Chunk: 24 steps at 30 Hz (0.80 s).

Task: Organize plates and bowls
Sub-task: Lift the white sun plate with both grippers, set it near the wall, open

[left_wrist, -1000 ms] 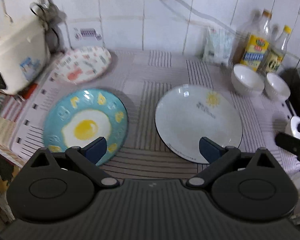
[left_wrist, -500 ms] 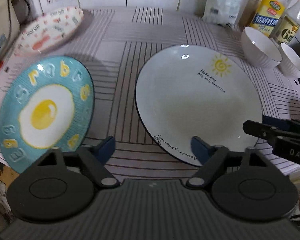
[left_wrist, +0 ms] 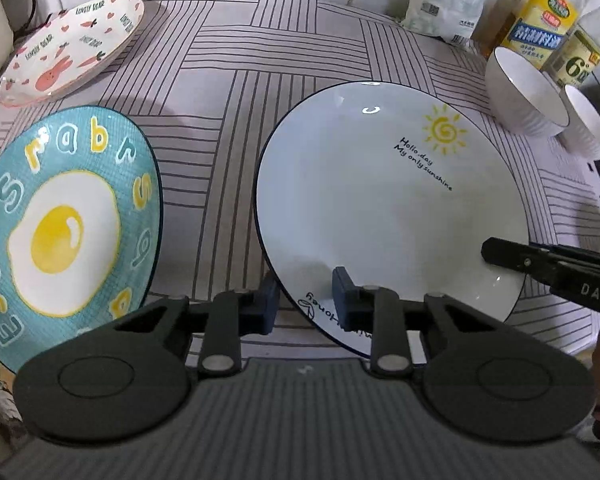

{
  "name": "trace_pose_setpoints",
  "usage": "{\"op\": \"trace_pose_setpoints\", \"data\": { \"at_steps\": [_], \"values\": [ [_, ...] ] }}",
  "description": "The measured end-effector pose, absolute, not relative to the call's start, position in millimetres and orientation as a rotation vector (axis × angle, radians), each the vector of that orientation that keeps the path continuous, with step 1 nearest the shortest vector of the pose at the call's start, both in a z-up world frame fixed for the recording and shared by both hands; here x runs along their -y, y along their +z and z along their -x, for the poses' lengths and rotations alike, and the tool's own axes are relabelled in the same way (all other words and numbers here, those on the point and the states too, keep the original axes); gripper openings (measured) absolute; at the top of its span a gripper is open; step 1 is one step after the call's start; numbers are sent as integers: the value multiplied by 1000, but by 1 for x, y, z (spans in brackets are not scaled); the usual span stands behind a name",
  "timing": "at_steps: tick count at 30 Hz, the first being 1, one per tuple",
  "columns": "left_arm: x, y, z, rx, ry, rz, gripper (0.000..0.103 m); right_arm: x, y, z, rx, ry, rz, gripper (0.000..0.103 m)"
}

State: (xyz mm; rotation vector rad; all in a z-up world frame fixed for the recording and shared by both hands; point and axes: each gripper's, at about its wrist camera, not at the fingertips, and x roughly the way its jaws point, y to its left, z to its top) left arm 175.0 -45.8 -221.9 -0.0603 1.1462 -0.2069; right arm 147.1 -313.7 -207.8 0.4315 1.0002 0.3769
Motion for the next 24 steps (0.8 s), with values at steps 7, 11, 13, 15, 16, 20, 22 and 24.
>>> {"op": "trace_pose_setpoints", "data": {
  "at_steps": [7, 11, 13, 15, 16, 20, 22, 24],
  "values": [
    [50, -223, -172, -1146, -201, 46, 27, 312, -204, -154, -1017, 446, -365, 22],
    [50, -218, -172, -1150, -204, 59, 27, 314, -199, -161, -1020, 471, -362, 23],
    [51, -215, -171, -1127, -187, 37, 27, 315, -195, -164, -1018, 485, -359, 23],
    [51, -212, -174, -1104, -170, 13, 27, 312, -192, -168, -1012, 507, -341, 24],
    [50, -211, -177, -1098, -165, 7, 27, 310, -192, -169, -1006, 513, -335, 24],
    [44, -205, -190, -1090, -145, 18, 27, 305, -193, -181, -986, 521, -351, 24],
    [41, -202, -200, -1087, -144, 19, 27, 302, -191, -189, -975, 528, -347, 24],
    [37, -200, -213, -1097, -146, 36, 27, 298, -187, -198, -964, 534, -323, 24]
  ]
}}
